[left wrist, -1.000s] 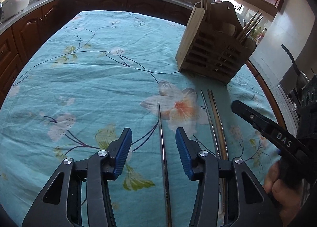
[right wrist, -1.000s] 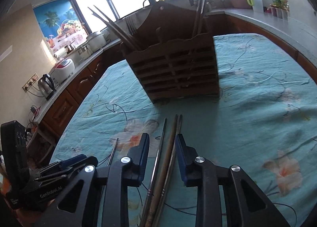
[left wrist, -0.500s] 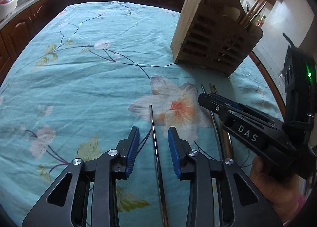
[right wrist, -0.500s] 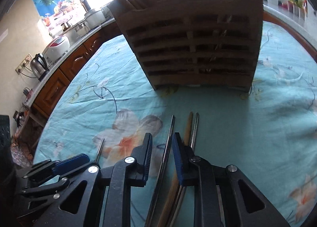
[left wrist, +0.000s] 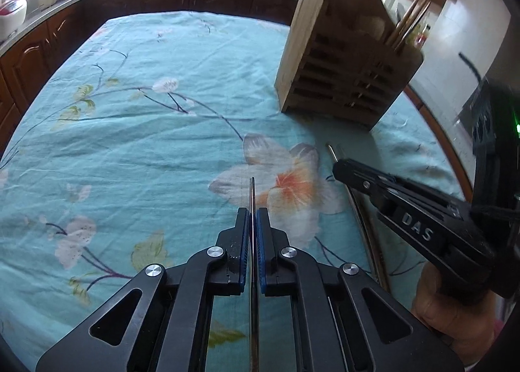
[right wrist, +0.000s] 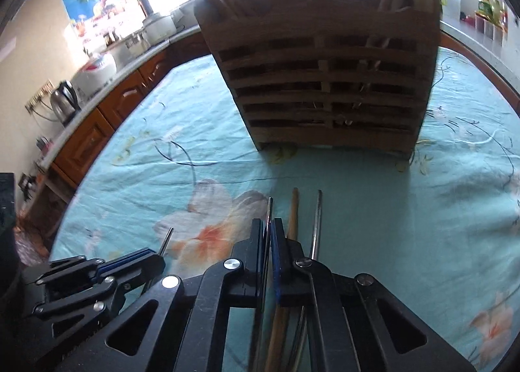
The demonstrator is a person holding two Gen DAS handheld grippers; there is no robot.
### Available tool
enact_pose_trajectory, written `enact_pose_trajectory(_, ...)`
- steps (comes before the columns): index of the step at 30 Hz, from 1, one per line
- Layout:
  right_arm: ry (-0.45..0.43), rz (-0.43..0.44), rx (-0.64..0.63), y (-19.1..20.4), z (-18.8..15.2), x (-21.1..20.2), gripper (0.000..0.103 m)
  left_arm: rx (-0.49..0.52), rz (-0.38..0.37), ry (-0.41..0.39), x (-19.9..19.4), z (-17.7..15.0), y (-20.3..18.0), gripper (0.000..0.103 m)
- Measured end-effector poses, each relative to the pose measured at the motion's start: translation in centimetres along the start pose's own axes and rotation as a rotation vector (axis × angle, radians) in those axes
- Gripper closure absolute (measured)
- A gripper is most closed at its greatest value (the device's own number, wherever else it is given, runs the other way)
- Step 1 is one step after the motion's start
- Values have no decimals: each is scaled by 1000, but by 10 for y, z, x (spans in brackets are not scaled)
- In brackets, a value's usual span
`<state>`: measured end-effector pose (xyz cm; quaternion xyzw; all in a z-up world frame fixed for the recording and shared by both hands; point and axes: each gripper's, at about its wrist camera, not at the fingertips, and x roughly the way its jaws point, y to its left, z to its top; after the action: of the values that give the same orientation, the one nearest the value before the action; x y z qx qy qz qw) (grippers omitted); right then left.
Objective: Organize utensils
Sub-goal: 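Lift the metal chopstick with the left tool while the right tool carries its chopstick to the holder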
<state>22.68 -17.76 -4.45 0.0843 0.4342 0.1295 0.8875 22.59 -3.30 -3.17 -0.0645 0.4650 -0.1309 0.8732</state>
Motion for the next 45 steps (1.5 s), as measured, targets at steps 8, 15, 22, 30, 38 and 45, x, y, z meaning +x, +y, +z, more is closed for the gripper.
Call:
enact_pose_trajectory(8, -101, 96, 39, -2, -1, -57, 99, -29, -84, -103, -53, 6, -4, 99)
enact_pose_trajectory(15, -211, 129, 56, -7, 4, -114, 99, -25, -131, -197, -97, 15, -11, 99)
enact_pose_trajectory(22, -308, 133, 74, -15, 10, -153, 99, -26, -152, -268, -127, 20, -13, 99)
enact_pose_trajectory(30, -354, 130, 89, -23, 14, -171, 99, -24, -157, -300, -139, 24, -15, 99)
enact_pose_trajectory(38, -393, 129, 97, -28, 19, -185, 99, -15, -161, -323, -145, 29, -20, 99)
enact_pose_trajectory(45, -426, 115, 113, -37, 26, -192, 99, -10, -166, -350, -149, 41, -25, 99)
